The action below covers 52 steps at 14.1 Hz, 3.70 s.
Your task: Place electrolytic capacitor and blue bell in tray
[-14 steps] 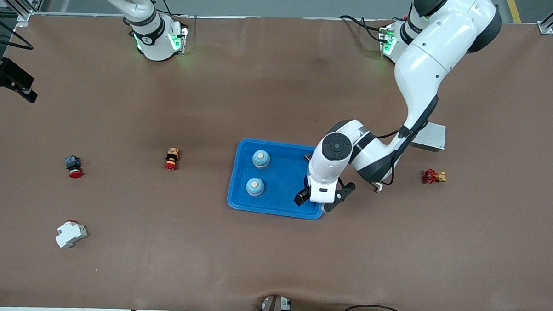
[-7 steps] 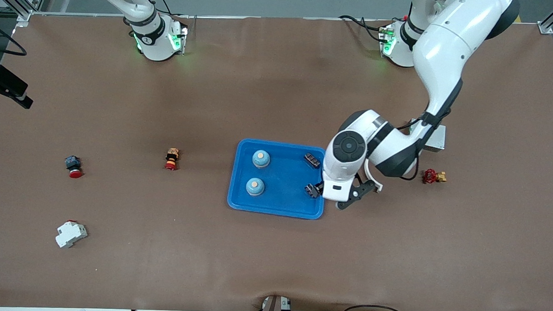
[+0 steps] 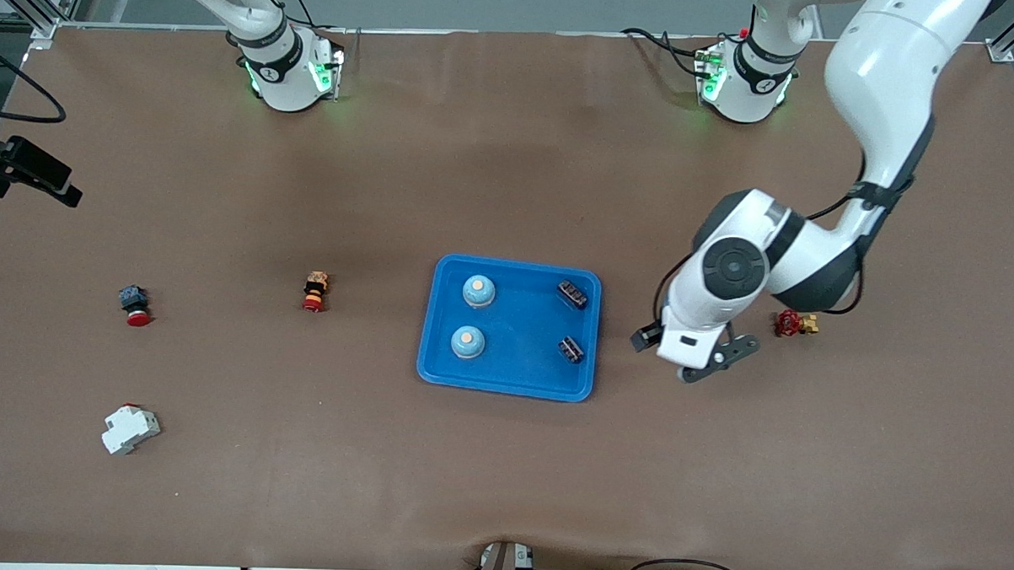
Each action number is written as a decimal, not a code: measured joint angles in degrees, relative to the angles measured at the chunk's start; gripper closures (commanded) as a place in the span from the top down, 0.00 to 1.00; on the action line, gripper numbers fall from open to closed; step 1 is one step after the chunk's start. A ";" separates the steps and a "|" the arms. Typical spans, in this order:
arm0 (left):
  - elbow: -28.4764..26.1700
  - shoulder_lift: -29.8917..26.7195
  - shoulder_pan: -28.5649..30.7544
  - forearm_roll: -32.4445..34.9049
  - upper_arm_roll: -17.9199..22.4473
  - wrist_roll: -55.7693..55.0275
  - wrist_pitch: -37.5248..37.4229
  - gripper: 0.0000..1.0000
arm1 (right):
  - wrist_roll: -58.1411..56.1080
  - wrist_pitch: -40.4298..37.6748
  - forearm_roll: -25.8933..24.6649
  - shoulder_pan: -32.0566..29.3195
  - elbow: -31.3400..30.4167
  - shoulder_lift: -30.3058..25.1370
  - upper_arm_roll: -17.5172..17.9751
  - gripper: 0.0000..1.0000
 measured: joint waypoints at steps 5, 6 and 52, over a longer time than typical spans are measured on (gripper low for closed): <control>-7.81 -5.04 15.37 -0.02 -8.62 9.02 -0.01 1.00 | -0.01 -1.61 0.00 -0.01 0.00 -0.07 0.01 1.00; -8.80 -5.77 18.27 -0.02 -9.94 11.21 -0.01 1.00 | -0.01 -1.84 0.00 -0.01 0.00 -0.09 0.02 1.00; -8.37 -28.19 51.52 -19.63 -16.57 61.84 -7.01 1.00 | -1.22 -1.46 -2.31 -0.01 0.53 -1.67 0.38 1.00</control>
